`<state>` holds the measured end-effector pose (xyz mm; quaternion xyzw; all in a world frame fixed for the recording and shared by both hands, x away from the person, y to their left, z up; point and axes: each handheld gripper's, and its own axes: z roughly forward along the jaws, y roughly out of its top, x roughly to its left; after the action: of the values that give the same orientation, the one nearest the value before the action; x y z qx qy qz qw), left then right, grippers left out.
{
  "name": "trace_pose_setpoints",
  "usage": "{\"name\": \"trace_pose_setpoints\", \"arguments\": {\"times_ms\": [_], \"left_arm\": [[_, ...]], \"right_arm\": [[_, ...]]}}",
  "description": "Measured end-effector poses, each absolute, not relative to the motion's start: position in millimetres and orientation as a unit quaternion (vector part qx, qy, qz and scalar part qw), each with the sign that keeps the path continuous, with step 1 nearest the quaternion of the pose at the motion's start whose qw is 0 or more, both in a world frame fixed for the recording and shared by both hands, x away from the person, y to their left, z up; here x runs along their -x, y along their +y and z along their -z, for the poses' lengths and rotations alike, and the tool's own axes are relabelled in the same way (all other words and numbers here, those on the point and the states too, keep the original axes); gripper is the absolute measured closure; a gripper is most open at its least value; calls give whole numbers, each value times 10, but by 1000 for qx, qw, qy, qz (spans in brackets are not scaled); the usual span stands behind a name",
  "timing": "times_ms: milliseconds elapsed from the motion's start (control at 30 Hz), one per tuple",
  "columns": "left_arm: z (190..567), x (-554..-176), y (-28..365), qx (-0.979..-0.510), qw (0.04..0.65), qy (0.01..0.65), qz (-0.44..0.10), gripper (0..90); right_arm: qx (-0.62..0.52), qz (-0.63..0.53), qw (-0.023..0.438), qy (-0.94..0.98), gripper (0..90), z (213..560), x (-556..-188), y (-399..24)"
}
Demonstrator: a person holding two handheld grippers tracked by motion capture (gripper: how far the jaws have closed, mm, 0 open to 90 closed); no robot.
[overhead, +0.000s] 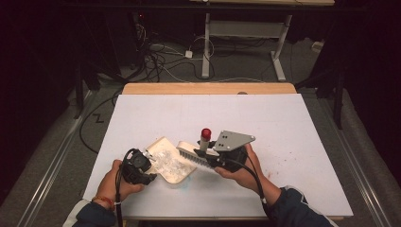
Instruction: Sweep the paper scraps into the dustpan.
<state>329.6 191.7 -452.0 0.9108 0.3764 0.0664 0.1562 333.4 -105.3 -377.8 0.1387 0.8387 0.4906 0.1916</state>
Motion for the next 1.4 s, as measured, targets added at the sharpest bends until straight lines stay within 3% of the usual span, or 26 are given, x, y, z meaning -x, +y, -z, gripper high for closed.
{"name": "trace_pose_setpoints", "arguments": {"times_ms": [933, 1400], "left_arm": [[4540, -3334, 1922, -907, 171, 379, -68, 633], [4552, -3395, 1970, -888, 191, 410, -78, 633]], "right_arm": [[-182, -465, 186, 846, 710, 3678, -3191, -1976], [-203, -437, 180, 857, 710, 3655, -3056, -2505]]}}
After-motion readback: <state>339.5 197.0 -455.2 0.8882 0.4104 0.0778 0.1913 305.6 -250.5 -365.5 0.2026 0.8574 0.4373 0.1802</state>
